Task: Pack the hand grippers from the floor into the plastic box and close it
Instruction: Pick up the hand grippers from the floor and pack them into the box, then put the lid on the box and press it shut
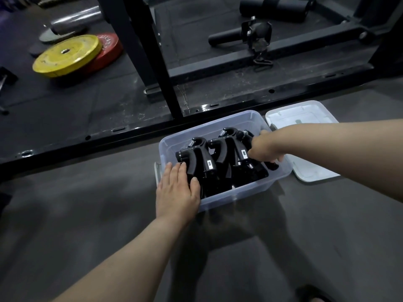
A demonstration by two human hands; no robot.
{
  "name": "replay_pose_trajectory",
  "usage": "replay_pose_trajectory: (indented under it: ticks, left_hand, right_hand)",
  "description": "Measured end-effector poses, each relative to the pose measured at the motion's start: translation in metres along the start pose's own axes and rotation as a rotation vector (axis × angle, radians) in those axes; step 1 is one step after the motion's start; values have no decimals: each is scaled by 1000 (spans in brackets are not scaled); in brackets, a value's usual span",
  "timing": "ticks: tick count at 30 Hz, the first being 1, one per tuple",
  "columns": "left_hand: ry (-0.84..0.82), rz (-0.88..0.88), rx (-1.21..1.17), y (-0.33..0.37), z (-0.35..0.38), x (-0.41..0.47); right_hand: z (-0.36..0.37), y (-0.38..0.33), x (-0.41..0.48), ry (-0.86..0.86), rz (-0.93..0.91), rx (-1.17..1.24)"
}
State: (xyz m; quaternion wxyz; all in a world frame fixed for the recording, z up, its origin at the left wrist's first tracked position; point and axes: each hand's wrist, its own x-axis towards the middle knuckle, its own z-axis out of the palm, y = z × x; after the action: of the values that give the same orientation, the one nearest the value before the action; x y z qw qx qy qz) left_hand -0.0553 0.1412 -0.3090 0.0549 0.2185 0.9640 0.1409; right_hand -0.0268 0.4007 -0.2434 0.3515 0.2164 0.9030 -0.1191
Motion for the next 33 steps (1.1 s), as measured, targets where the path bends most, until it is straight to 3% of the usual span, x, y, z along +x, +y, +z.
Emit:
replay_pose_trajectory:
  ticks: [2,4,6,9,15,20,26,29,33]
  left_hand:
    - [-4,1,0,0,0,0]
    - [-6,6,-1,0,0,0]
    - [-3,11,-6,-1,2,1]
    - [20,13,-22,-2,5,2]
    - [100,14,-87,-1,6,4]
    - [105,40,-147,-4,3,7]
    - [69,98,-115,-23,-1,24]
    - [73,96,-88,-23,0,27]
    - [107,78,-52,-16,1,20]
  right_hand:
    - [-3,-3,-5,-43,1,74]
    - [-4,-4,-4,-76,-11,-1]
    - [-3,3,0,79,-63,-35]
    - [-7,29,-1,415,-192,146]
    - [-6,70,6,529,-138,258]
    - [1,79,5,386,-130,224]
    - [16,104,16,442,-53,443]
    - [36,122,26,313,26,254]
    - [69,127,26,14,91,-22]
